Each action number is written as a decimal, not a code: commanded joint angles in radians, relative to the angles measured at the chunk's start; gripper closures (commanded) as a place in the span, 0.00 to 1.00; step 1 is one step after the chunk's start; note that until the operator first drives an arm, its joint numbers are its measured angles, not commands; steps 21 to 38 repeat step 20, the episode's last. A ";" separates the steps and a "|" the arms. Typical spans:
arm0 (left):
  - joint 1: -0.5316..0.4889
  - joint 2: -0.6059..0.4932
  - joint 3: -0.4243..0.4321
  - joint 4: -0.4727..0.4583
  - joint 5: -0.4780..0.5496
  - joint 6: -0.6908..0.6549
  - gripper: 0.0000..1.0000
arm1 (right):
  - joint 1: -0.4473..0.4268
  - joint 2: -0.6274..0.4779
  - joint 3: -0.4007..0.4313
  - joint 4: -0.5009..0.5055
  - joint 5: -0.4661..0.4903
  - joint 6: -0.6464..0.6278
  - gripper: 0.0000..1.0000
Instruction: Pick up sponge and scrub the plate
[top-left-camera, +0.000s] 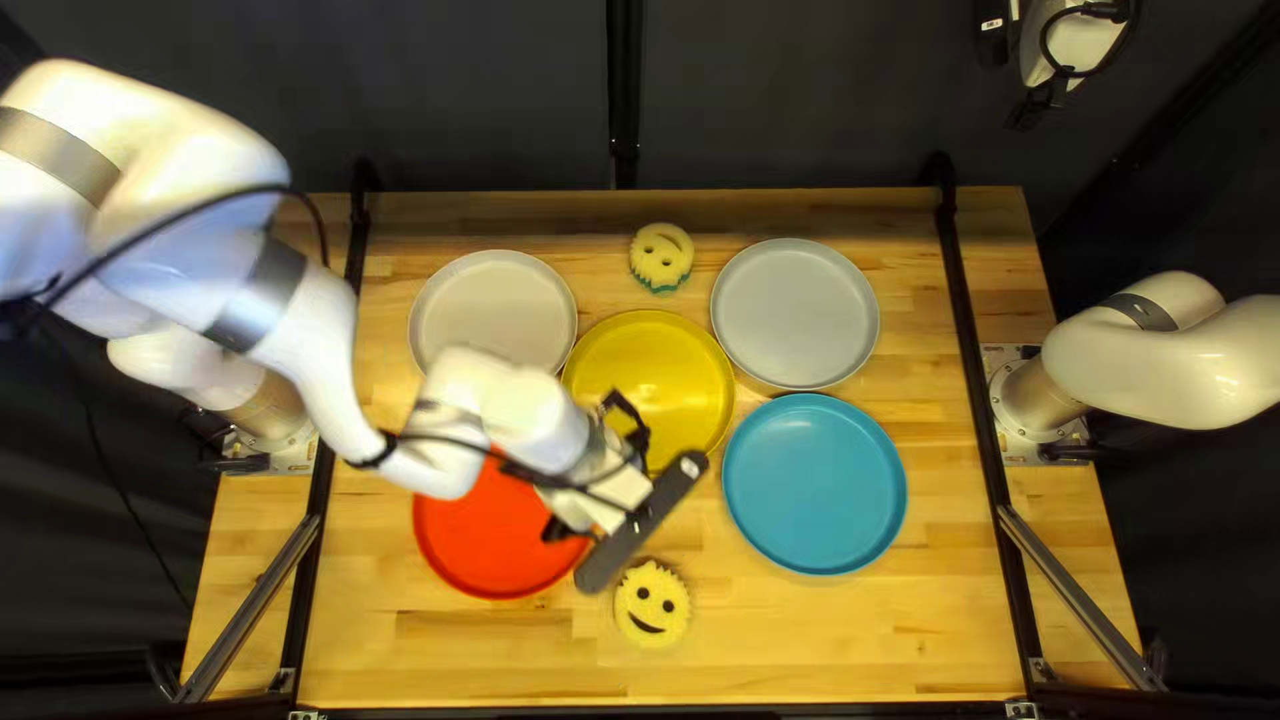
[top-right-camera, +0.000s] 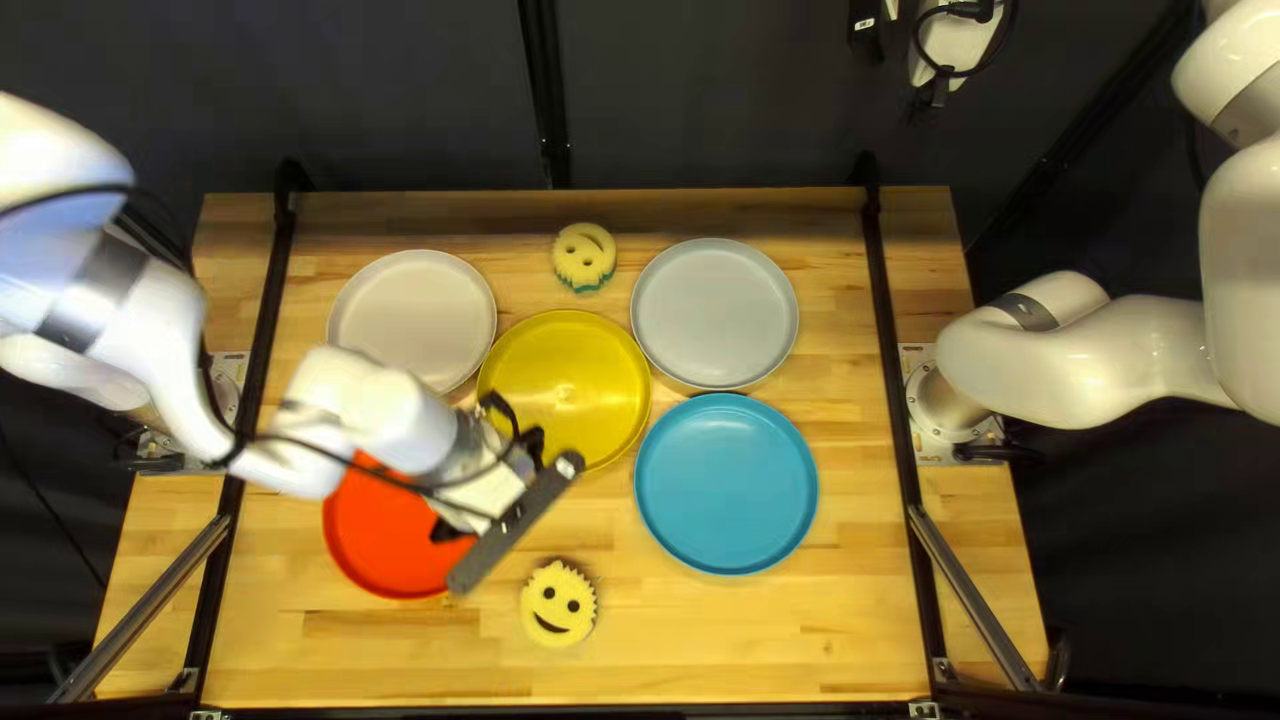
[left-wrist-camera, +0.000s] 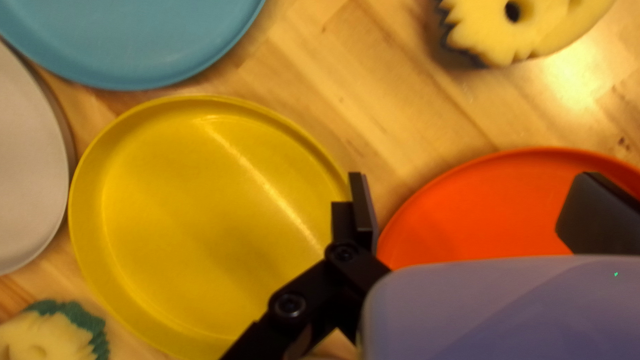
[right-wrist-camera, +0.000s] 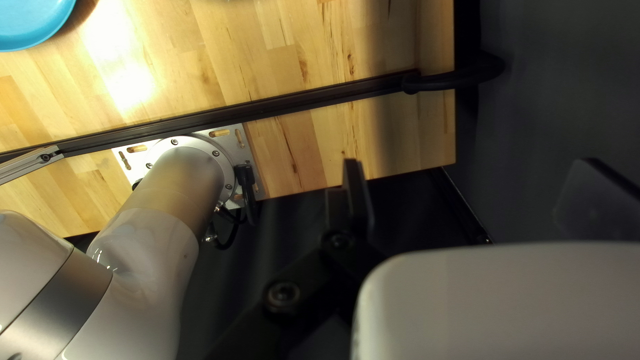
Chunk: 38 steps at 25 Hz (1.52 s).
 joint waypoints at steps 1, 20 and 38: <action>0.125 -0.102 0.032 -0.028 0.123 0.093 0.00 | 0.000 0.000 0.000 0.000 0.000 0.000 0.00; 0.374 -0.394 0.008 0.024 0.566 0.158 0.00 | 0.000 0.000 0.000 0.000 0.000 0.000 0.00; 0.374 -0.394 0.008 0.024 0.566 0.158 0.00 | 0.000 0.000 0.000 0.000 0.000 0.000 0.00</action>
